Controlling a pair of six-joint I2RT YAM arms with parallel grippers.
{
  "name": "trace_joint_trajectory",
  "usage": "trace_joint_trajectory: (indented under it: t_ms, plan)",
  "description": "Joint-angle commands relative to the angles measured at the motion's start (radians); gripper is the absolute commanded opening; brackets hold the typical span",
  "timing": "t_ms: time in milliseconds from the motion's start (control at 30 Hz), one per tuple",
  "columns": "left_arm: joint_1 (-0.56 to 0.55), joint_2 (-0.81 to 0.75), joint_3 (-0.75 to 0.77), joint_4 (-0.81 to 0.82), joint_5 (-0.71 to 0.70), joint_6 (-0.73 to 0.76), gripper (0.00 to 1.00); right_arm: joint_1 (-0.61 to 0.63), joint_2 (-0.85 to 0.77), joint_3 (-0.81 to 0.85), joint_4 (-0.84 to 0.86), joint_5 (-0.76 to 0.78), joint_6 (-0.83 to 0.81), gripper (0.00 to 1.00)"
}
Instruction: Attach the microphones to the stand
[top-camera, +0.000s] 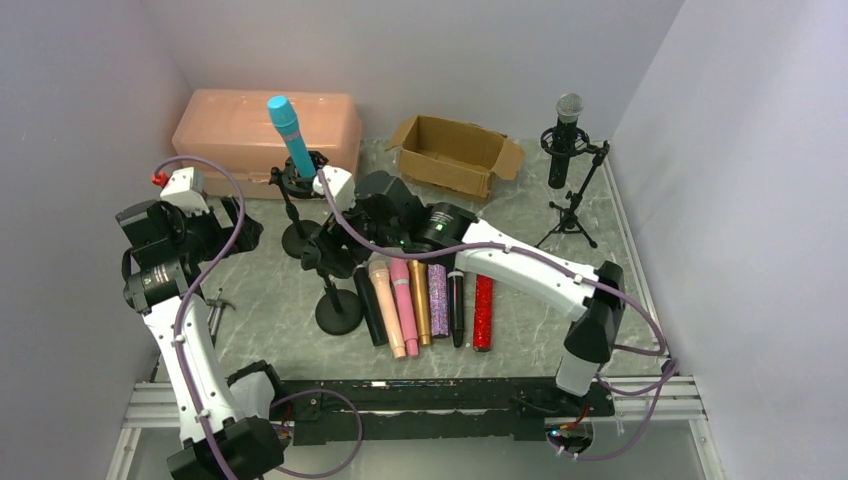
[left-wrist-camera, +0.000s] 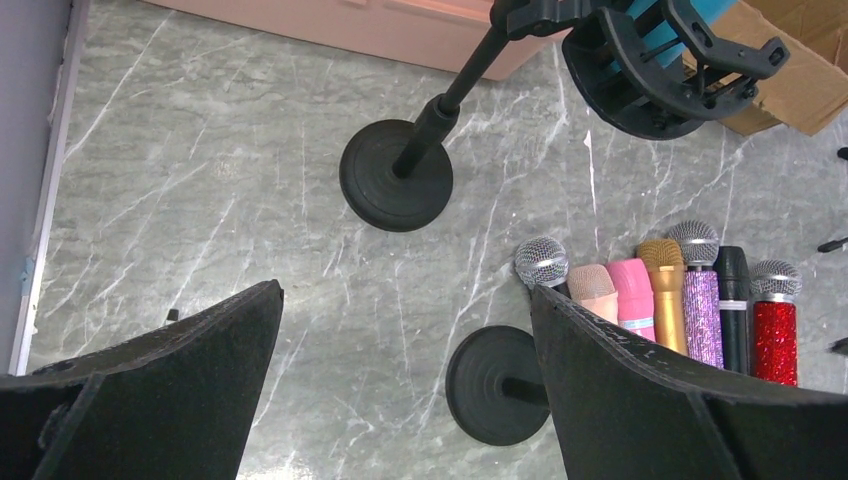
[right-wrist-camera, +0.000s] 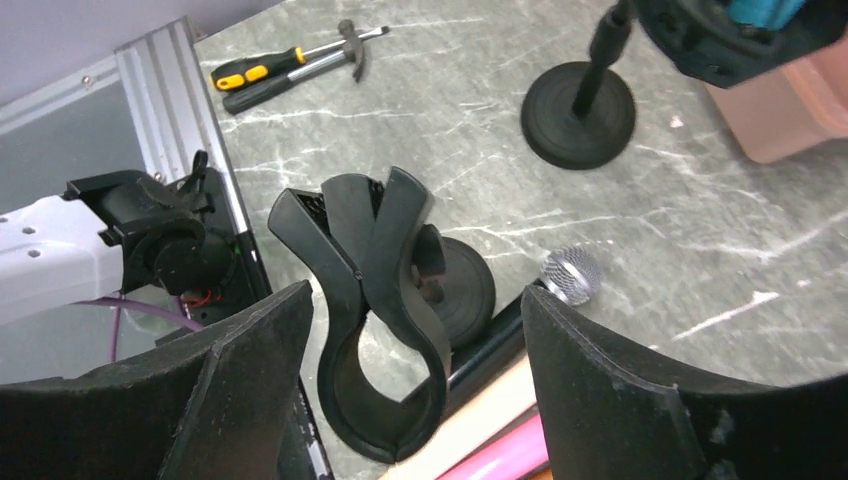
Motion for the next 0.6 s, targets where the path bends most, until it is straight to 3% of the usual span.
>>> trace_joint_trajectory:
  t_ms: [0,133,333,567]
  plan:
    - [0.006,0.009,0.048,-0.020,0.030,0.064,0.99,-0.005,-0.131,0.026,-0.054,0.129,0.068,0.80]
    - [0.005,0.003,0.081,-0.054,0.025,0.103,0.99,-0.067,-0.227,-0.075,-0.142,0.291,0.187,0.79]
    - [0.006,-0.008,0.127,-0.114,0.060,0.144,0.99,-0.249,-0.339,-0.383,-0.201,0.316,0.384,0.73]
    - [0.006,-0.018,0.139,-0.154,0.111,0.180,0.99,-0.290,-0.303,-0.589,-0.116,0.315,0.473,0.56]
